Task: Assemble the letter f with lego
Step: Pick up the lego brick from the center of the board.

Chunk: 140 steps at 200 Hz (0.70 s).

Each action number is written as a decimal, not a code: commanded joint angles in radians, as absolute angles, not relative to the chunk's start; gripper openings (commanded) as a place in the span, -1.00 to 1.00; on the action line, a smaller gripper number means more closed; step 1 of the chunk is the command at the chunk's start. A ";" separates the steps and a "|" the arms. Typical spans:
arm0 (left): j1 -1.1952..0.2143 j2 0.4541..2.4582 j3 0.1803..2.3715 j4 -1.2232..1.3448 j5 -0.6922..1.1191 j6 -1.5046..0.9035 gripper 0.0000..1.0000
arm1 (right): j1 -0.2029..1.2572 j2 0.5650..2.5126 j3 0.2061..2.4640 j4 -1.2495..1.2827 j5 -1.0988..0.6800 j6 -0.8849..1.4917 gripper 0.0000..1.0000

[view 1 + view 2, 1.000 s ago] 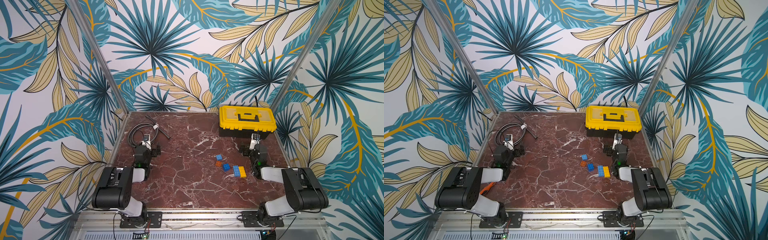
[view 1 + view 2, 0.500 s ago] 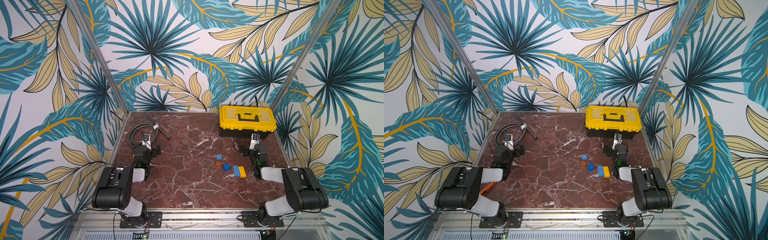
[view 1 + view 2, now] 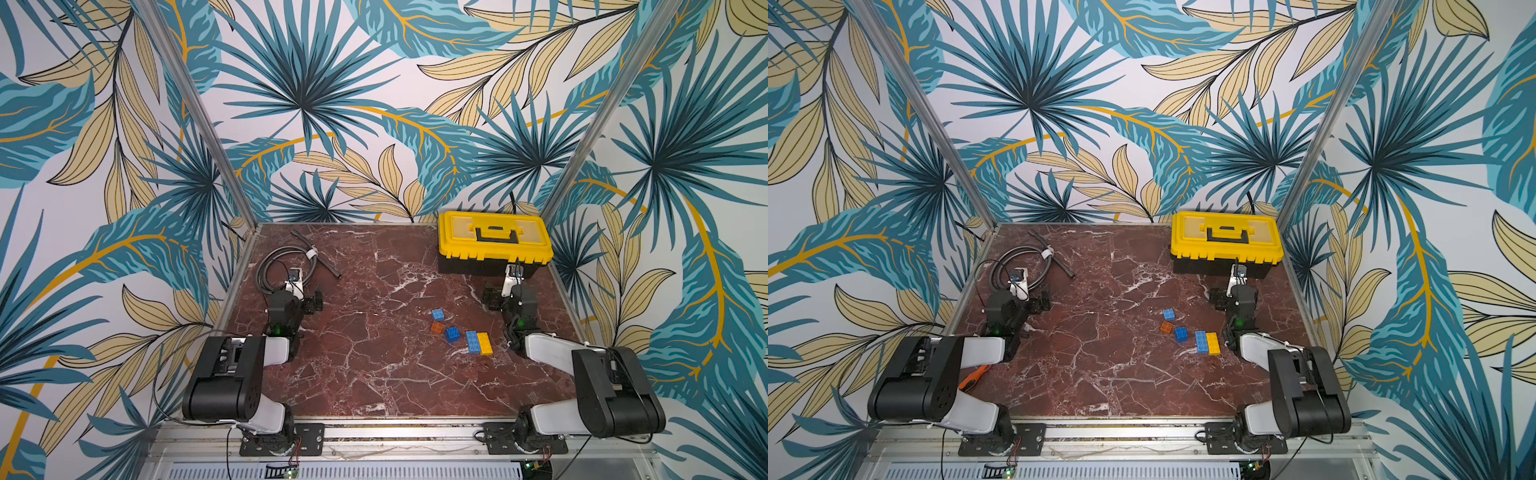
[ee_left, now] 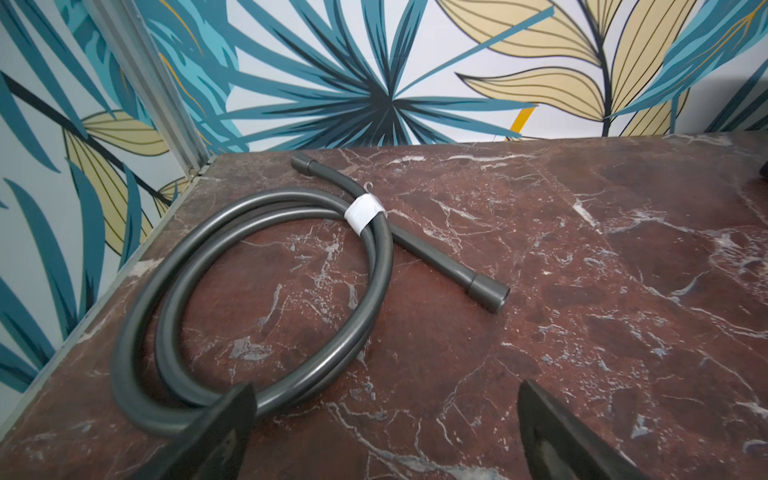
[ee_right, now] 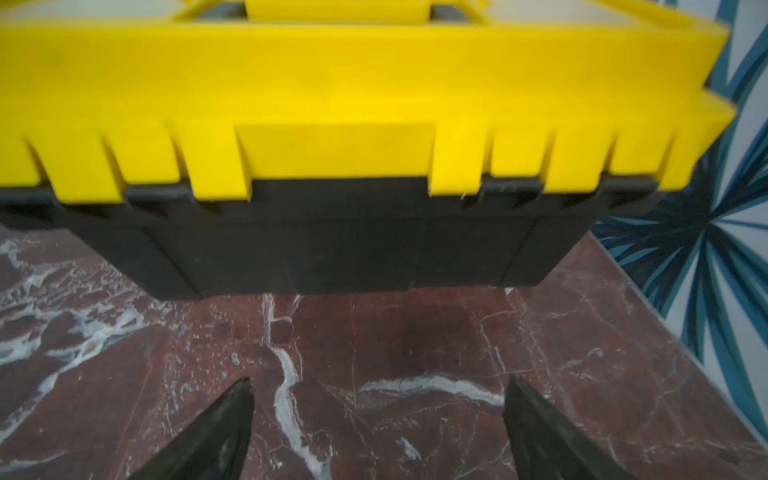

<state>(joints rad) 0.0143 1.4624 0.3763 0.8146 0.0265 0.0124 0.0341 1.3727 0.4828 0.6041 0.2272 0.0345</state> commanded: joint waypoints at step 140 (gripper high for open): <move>-0.328 0.933 0.502 0.284 0.454 -0.175 0.99 | 0.263 1.141 0.864 -0.463 0.173 0.319 0.67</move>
<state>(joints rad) -0.2489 0.9371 0.5217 0.3355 0.4088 -0.1513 0.2150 1.1484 0.8753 -0.3416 0.1638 0.2573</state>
